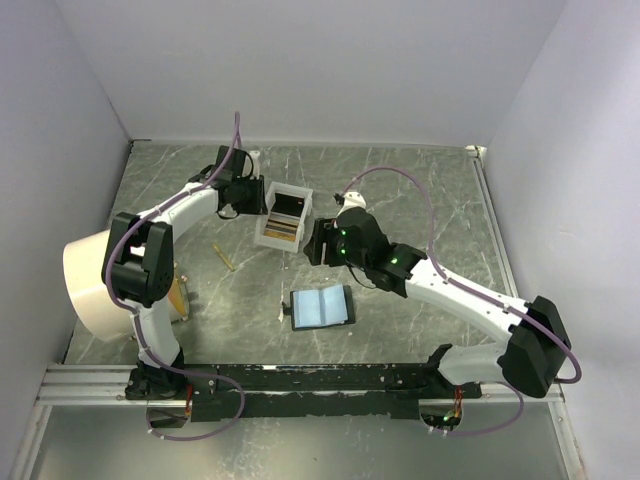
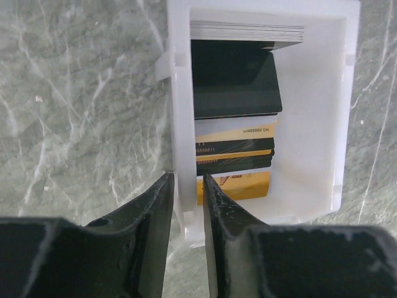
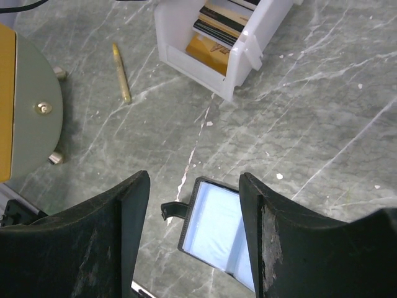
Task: Put the credit cards into the card holder
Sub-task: Move the storage box to the center of the board, then pick up the credit card from the storage box.
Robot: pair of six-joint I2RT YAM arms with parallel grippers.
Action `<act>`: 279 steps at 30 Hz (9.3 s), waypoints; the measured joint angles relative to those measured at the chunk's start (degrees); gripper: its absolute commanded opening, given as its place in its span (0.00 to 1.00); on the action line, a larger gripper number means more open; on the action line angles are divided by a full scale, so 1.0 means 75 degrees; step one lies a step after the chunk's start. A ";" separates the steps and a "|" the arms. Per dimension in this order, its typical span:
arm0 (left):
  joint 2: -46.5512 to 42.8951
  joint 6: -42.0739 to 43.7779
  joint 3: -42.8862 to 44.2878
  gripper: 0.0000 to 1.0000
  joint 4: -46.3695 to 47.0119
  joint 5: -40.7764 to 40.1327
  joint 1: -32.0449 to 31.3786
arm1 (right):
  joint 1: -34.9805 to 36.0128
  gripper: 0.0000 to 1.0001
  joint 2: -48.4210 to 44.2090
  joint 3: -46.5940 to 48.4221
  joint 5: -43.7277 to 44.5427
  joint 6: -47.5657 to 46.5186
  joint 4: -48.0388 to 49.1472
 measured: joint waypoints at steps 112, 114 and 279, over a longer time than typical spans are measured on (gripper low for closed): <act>-0.8058 -0.0662 -0.3497 0.86 0.0586 -0.3188 0.0749 | -0.0108 0.74 0.5563 0.3241 0.4229 -0.6120 -0.0038; -0.8058 -0.0662 -0.3497 0.86 0.0586 -0.3188 0.0749 | -0.0108 0.76 0.5563 0.3238 0.4322 -0.6184 0.0006; -0.6400 -0.1513 -0.3579 0.65 -0.0749 0.1547 -0.0315 | -0.0580 0.00 0.1894 0.2678 0.1306 -0.2576 -0.2136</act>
